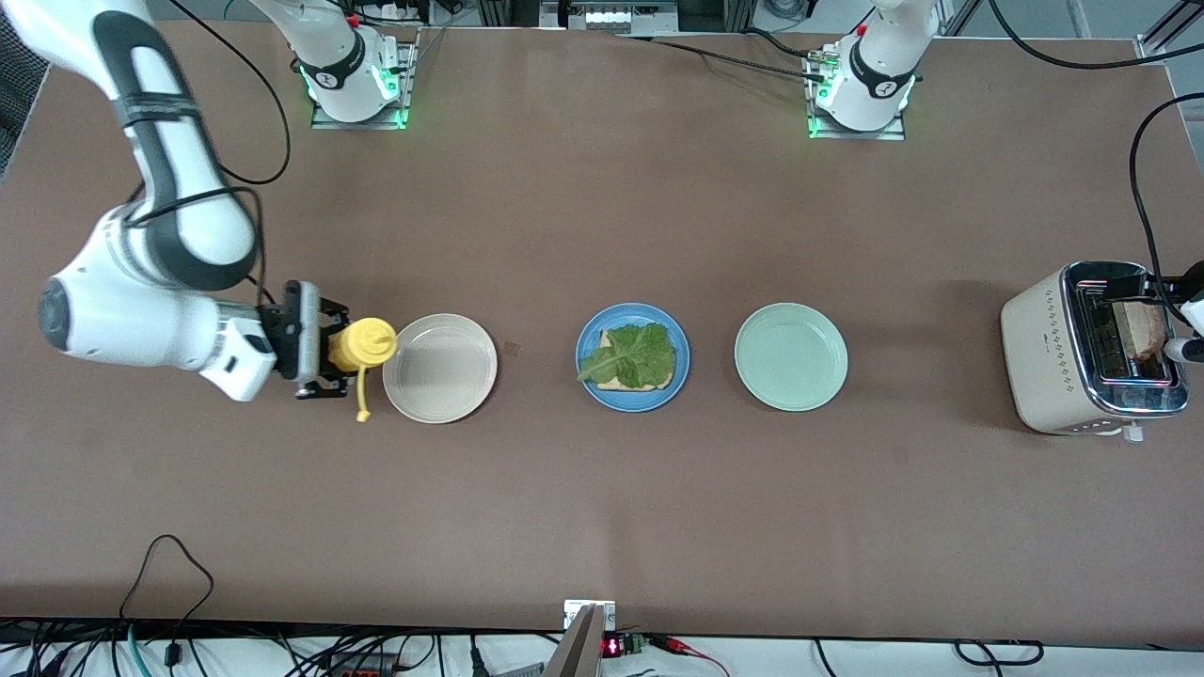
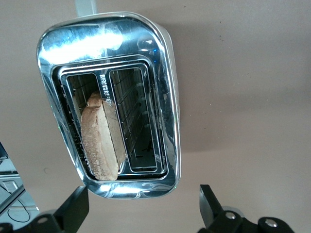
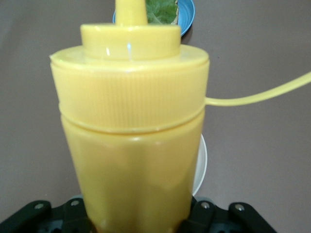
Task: Make sandwich in blue plate with both arms
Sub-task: 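Lift and carry the mustard bottle over the blue plate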
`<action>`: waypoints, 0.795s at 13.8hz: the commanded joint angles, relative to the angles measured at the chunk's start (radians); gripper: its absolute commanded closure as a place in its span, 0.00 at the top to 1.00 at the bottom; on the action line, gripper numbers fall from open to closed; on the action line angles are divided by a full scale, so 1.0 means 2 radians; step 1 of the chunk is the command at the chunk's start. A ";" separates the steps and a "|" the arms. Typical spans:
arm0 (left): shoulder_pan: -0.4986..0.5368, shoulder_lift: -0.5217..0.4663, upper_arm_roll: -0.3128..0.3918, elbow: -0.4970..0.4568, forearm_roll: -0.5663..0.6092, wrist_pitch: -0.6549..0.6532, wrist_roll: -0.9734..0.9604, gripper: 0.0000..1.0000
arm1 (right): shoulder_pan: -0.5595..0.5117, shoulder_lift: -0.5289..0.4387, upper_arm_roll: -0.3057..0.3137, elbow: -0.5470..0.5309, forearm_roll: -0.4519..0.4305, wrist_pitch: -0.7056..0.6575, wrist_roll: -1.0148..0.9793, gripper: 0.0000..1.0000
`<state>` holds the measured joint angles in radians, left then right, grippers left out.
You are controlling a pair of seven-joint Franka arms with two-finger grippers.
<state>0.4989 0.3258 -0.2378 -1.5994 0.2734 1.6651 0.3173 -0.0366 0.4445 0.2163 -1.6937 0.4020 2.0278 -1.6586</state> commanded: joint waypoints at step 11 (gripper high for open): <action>0.001 -0.005 -0.002 0.001 0.007 -0.007 0.005 1.00 | 0.230 0.070 -0.047 0.026 -0.206 0.127 0.298 0.00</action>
<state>0.4990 0.3258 -0.2378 -1.5994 0.2734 1.6651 0.3173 0.3501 0.5418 0.1822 -1.6985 0.0202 2.2780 -1.1062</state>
